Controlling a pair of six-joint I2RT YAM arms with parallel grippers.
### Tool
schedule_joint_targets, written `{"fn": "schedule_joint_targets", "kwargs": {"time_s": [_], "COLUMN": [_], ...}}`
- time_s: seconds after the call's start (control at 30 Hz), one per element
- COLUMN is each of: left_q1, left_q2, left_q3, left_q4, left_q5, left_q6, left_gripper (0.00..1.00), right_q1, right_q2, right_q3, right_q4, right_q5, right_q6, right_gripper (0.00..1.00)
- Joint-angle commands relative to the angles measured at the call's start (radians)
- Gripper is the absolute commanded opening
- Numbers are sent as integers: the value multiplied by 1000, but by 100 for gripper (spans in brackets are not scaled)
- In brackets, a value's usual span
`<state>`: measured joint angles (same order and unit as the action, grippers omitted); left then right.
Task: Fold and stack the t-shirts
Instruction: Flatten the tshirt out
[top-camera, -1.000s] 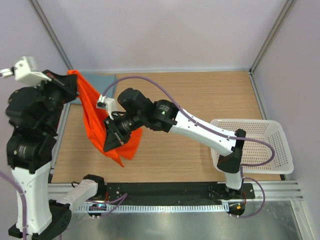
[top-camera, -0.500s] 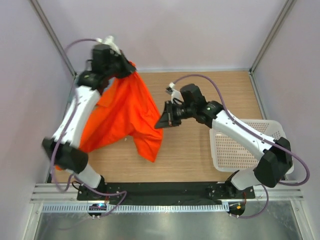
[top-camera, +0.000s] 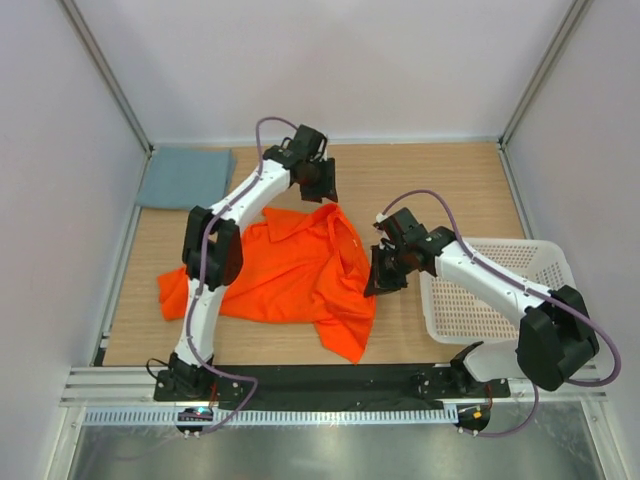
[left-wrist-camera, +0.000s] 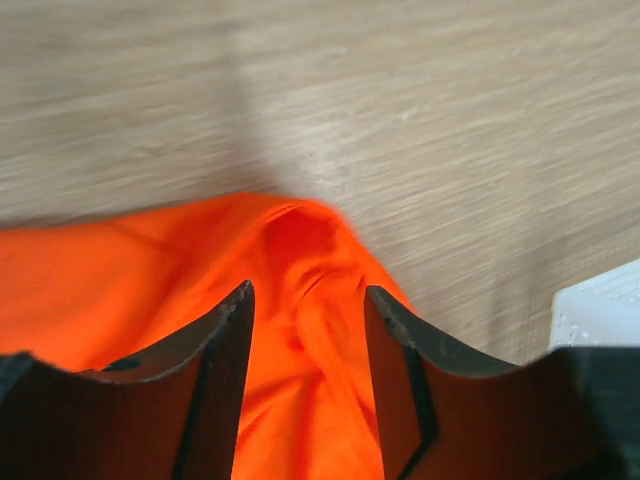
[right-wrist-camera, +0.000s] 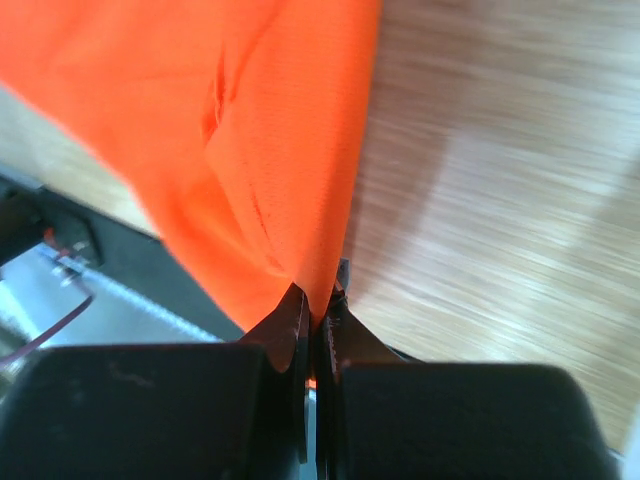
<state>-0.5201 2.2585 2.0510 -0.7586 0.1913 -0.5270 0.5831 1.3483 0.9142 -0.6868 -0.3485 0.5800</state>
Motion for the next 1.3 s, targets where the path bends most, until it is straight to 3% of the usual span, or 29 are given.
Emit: {"fn": "schedule_joint_targets", "kwargs": {"time_s": [0.0, 0.07, 0.17, 0.2, 0.27, 0.3, 0.33, 0.43, 0.5, 0.67, 0.9, 1.1, 1.17, 1.2, 1.23, 1.27], "left_q1": [38, 45, 52, 60, 69, 81, 89, 121, 178, 291, 403, 423, 423, 425, 428, 427], "left_q2": [-178, -279, -443, -486, -618, -658, -704, -845, -923, -964, -763, -602, -582, -564, -559, -556], "left_q3": [54, 9, -141, -244, -352, -423, -542, -714, -848, -1021, -990, -960, -944, -936, -907, -887], "left_q4": [-94, -125, -151, -166, -176, -177, -173, -177, -170, -101, -38, -5, -1, 2, -5, -28], "left_q5": [-121, -153, -185, -234, -298, -303, -308, -366, -380, -388, -365, -325, -314, -311, -314, -328], "left_q6": [93, 119, 133, 130, 111, 95, 87, 45, 24, 21, 24, 47, 45, 47, 50, 54], "left_gripper": [51, 63, 70, 70, 70, 70, 70, 72, 76, 87, 85, 72, 58, 51, 24, 7], "right_q1": [-41, -66, -75, -72, -71, -72, -69, -59, -49, -23, 57, 60, 58, 60, 60, 60], "right_q2": [-18, -5, 49, 63, 89, 94, 98, 110, 149, 265, 299, 278, 267, 262, 262, 264], "right_q3": [74, 89, 120, 133, 170, 182, 208, 256, 290, 298, 233, 134, 126, 121, 118, 120], "right_q4": [-147, -167, -201, -213, -243, -249, -247, -223, -192, -105, -126, -100, -86, -80, -70, -66], "right_q5": [198, 241, 322, 344, 466, 479, 477, 412, 296, 117, 91, 95, 92, 91, 89, 91], "right_q6": [-86, -121, -181, -201, -250, -265, -279, -290, -264, -215, -253, -232, -212, -204, -201, -197], "right_gripper": [2, 1, 5, 9, 28, 31, 37, 47, 53, 58, 57, 57, 57, 57, 58, 58]}}
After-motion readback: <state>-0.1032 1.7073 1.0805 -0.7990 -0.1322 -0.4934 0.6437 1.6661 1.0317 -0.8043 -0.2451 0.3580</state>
